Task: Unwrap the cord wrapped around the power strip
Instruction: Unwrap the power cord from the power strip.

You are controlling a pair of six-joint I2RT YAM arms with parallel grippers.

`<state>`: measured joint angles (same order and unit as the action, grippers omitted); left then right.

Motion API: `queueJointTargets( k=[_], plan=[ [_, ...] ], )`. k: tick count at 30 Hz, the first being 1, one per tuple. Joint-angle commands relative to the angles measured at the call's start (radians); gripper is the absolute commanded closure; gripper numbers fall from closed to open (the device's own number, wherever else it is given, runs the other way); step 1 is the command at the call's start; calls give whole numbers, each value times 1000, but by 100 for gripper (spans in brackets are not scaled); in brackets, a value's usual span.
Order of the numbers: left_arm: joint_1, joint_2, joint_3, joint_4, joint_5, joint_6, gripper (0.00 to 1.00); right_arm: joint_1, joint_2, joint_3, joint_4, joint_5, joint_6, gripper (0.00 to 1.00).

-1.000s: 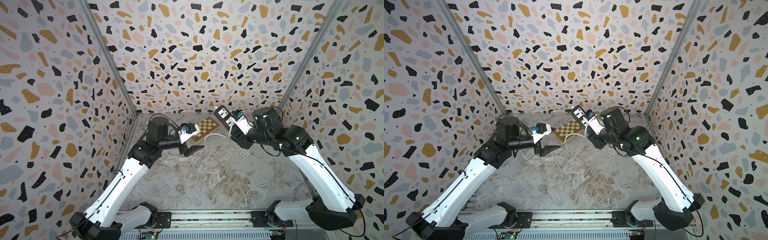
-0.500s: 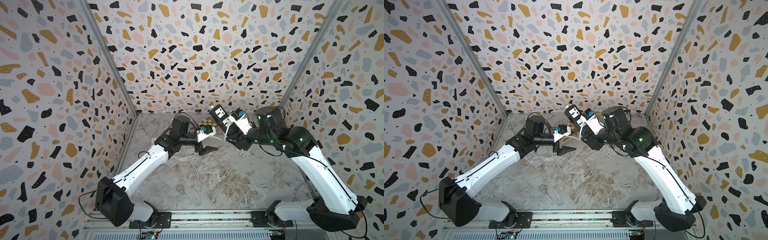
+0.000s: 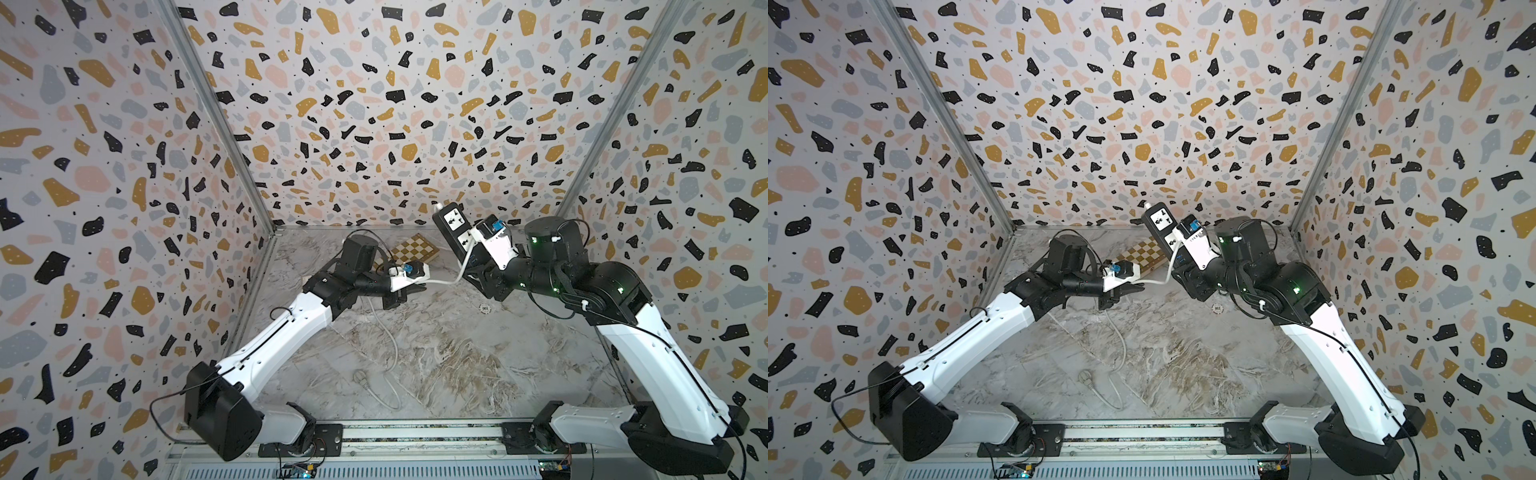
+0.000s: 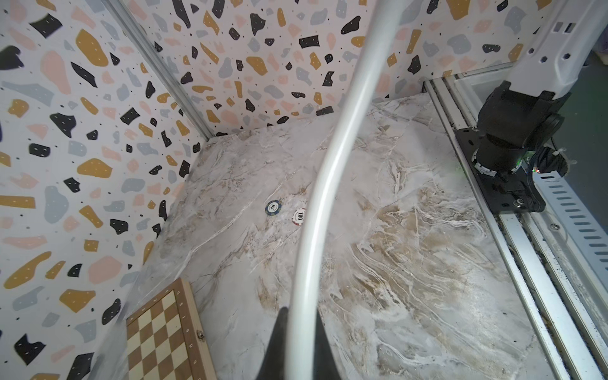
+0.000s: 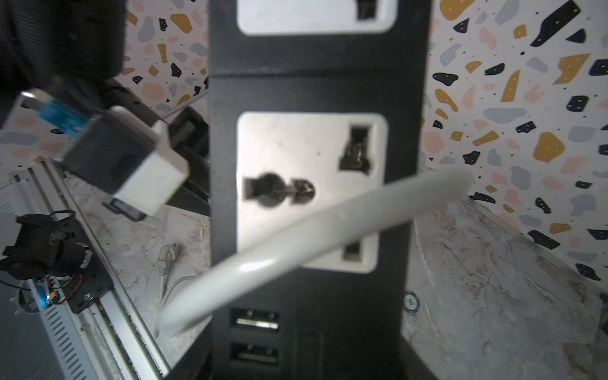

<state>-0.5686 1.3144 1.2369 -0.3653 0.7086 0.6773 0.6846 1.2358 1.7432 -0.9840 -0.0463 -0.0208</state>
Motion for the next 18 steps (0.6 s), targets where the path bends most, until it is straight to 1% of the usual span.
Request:
queueJointTargets(
  k=[1, 3, 5, 8, 10, 14, 16, 18],
  plan=[
    [-2, -108, 40, -43, 22, -5, 100, -17, -26, -55, -30, 84, -21, 100],
    [7, -139, 71, -107, 36, -9, 100, -19, -44, -153, -31, 81, -46, 100],
    [27, -144, 103, -135, 55, -38, 100, -19, -57, -219, -30, 49, -61, 100],
    [55, -130, 124, -86, 27, -141, 100, -19, -72, -267, -31, -92, -93, 100],
    [81, -93, 152, -61, 4, -224, 100, -19, -82, -290, -37, -171, -108, 100],
    [115, 1, 212, -33, -73, -367, 100, -19, -99, -302, -96, -275, -134, 100],
    [125, 53, 246, -67, -83, -392, 100, -19, -113, -303, -106, -317, -130, 100],
    [128, 98, 267, -98, -122, -412, 100, -20, -126, -291, -104, -366, -117, 100]
  ],
)
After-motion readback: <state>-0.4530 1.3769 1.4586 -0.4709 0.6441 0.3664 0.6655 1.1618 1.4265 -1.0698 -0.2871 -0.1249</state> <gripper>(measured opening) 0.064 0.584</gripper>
